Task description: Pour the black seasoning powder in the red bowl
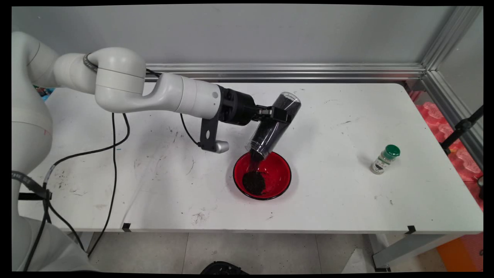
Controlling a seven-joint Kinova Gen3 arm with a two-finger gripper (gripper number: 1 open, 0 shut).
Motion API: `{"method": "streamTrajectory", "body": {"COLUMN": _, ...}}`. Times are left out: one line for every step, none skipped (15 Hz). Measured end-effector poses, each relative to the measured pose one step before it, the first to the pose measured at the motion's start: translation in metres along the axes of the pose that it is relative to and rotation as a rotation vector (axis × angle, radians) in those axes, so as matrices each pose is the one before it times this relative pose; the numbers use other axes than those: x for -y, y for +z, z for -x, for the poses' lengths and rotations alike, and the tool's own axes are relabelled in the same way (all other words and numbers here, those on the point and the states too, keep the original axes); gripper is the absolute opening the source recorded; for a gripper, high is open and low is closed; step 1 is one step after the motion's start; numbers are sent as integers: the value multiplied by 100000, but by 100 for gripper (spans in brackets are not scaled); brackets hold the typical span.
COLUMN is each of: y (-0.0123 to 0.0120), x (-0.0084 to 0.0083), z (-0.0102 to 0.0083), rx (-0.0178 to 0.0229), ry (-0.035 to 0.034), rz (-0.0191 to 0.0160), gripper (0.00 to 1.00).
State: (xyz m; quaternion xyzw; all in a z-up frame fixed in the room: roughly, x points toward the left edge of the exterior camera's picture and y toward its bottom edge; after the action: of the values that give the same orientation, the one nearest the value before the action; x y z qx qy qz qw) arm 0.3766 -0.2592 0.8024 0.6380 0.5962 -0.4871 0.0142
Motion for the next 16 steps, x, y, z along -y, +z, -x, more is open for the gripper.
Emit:
{"method": "streamTrajectory", "body": {"y": -4, "x": 20, "z": 2, "rx": 122, "ry": 5, "rz": -46, "gripper": 0}}
{"method": "streamTrajectory", "body": {"y": -1, "x": 21, "z": 1, "rx": 98, "ry": 6, "rz": -53, "gripper": 0}}
{"method": "streamTrajectory", "body": {"y": 4, "x": 9, "z": -4, "rx": 63, "ry": -10, "rz": -20, "gripper": 0}}
{"method": "streamTrajectory", "body": {"y": 0, "x": 0, "z": -2, "rx": 29, "ry": -5, "rz": -10, "gripper": 0}}
{"method": "streamTrajectory", "body": {"y": 2, "x": -2, "z": 0, "rx": 30, "ry": -15, "rz": -9, "gripper": 0}}
{"method": "streamTrajectory", "body": {"y": 1, "x": 1, "z": -1, "rx": 22, "ry": -25, "rz": -13, "gripper": 0}}
{"method": "streamTrajectory", "body": {"y": 0, "x": 1, "z": -2, "rx": 21, "ry": -31, "rz": -10, "gripper": 0}}
{"method": "streamTrajectory", "body": {"y": 15, "x": 10, "z": -6, "rx": 8, "ry": -80, "rz": -30, "gripper": 0}}
{"method": "streamTrajectory", "body": {"y": 14, "x": 14, "z": -6, "rx": -1, "ry": -76, "rz": -36, "gripper": 0}}
{"method": "streamTrajectory", "body": {"y": 15, "x": 14, "z": -10, "rx": -18, "ry": -89, "rz": -26, "gripper": 0}}
{"method": "streamTrajectory", "body": {"y": 18, "x": 15, "z": -9, "rx": -31, "ry": -116, "rz": -29, "gripper": 0}}
{"method": "streamTrajectory", "body": {"y": 18, "x": 7, "z": -11, "rx": -36, "ry": -170, "rz": -13, "gripper": 0}}
{"method": "streamTrajectory", "body": {"y": 8, "x": 11, "z": -5, "rx": -18, "ry": -115, "rz": -35, "gripper": 0}}
{"method": "streamTrajectory", "body": {"y": 10, "x": 5, "z": -5, "rx": -27, "ry": -160, "rz": -13, "gripper": 0}}
{"method": "streamTrajectory", "body": {"y": 9, "x": 1, "z": 8, "rx": 2, "ry": -214, "rz": 10, "gripper": 0}}
{"method": "streamTrajectory", "body": {"y": 15, "x": 1, "z": 7, "rx": -9, "ry": -199, "rz": 19, "gripper": 0}}
